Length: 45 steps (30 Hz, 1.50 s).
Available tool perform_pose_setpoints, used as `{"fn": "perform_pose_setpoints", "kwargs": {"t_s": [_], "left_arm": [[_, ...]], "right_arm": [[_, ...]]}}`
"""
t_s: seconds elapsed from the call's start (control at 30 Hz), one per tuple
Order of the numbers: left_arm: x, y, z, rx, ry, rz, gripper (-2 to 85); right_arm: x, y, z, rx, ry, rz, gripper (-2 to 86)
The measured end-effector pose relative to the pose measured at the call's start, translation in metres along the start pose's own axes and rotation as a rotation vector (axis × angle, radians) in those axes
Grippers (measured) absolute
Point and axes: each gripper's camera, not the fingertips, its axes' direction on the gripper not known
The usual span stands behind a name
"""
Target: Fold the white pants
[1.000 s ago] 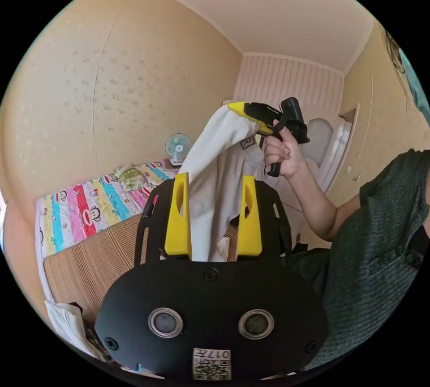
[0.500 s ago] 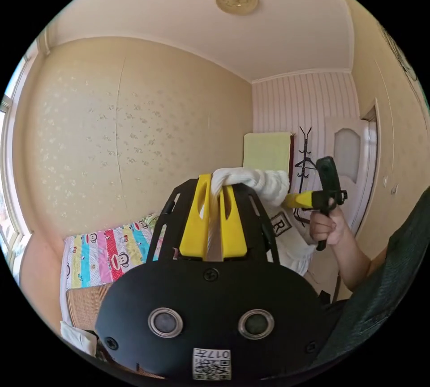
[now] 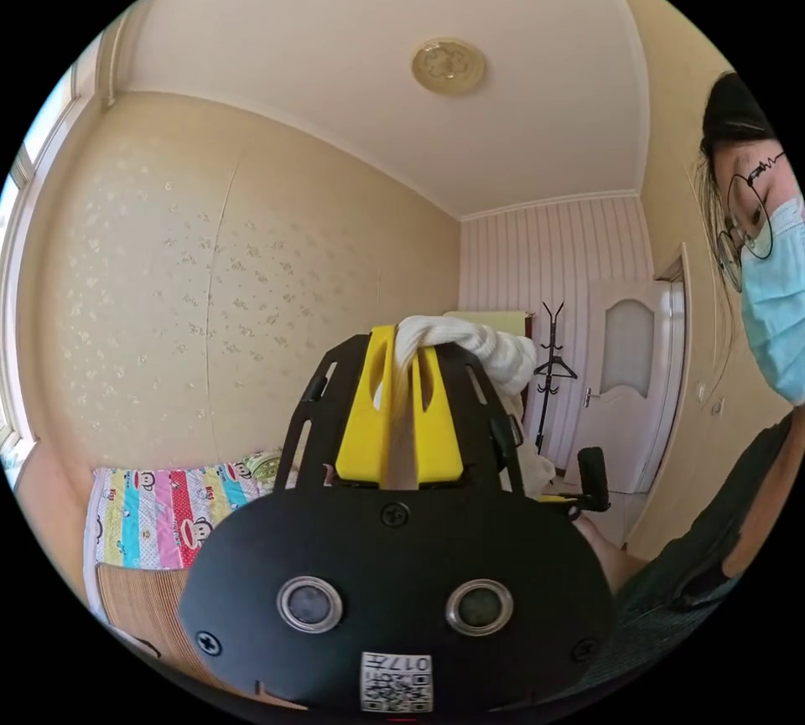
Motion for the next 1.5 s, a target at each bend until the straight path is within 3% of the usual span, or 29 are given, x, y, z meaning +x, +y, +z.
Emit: {"fn": "perform_pose_setpoints", "kwargs": {"t_s": [0.07, 0.27, 0.43, 0.53, 0.67, 0.8, 0.97, 1.1, 1.2, 1.33, 1.4, 1.5], "left_arm": [[-0.013, -0.006, -0.014, 0.027, -0.020, -0.012, 3.5], [-0.073, -0.049, -0.054, 0.056, 0.187, -0.031, 3.9], [-0.100, -0.097, -0.067, 0.034, 0.318, 0.082, 4.2], [-0.120, -0.099, -0.048, -0.012, 0.278, 0.055, 4.2], [-0.164, -0.053, 0.009, -0.132, 0.152, -0.073, 4.3], [-0.278, 0.013, 0.140, -0.306, 0.047, -0.305, 4.2], [-0.480, 0.089, 0.322, -0.477, -0.190, -0.591, 8.7], [-0.561, 0.230, 0.361, -0.791, -0.460, -0.751, 10.1], [-0.554, 0.380, 0.367, -1.087, -0.436, -0.702, 10.1], [-0.504, 0.612, 0.329, -1.593, -0.410, -0.661, 10.1], [-0.484, 0.681, 0.294, -1.695, -0.420, -0.717, 10.3], [-0.458, 0.735, 0.235, -1.597, -0.413, -0.866, 10.3]], "right_arm": [[-0.023, -0.057, -0.002, 0.070, 0.150, -0.108, 4.2], [-0.100, -0.196, -0.009, 0.205, 0.114, -0.386, 3.6], [-0.159, -0.281, 0.007, 0.167, 0.116, -0.485, 3.4], [-0.162, -0.301, 0.038, 0.097, 0.155, -0.486, 3.3], [-0.107, -0.283, 0.115, -0.028, 0.239, -0.342, 3.2], [-0.013, -0.290, 0.231, -0.179, 0.355, -0.200, 3.2], [0.202, -0.336, 0.489, -0.417, 0.455, 0.029, 4.2], [0.292, -0.241, 0.576, -0.670, 0.538, 0.280, 4.7], [0.312, -0.097, 0.602, -0.821, 0.523, 0.257, 4.6], [0.327, 0.145, 0.599, -1.226, 0.504, 0.365, 6.1], [0.319, 0.221, 0.580, -1.301, 0.470, 0.442, 6.6], [0.294, 0.304, 0.546, -1.374, 0.453, 0.486, 7.4]]}}
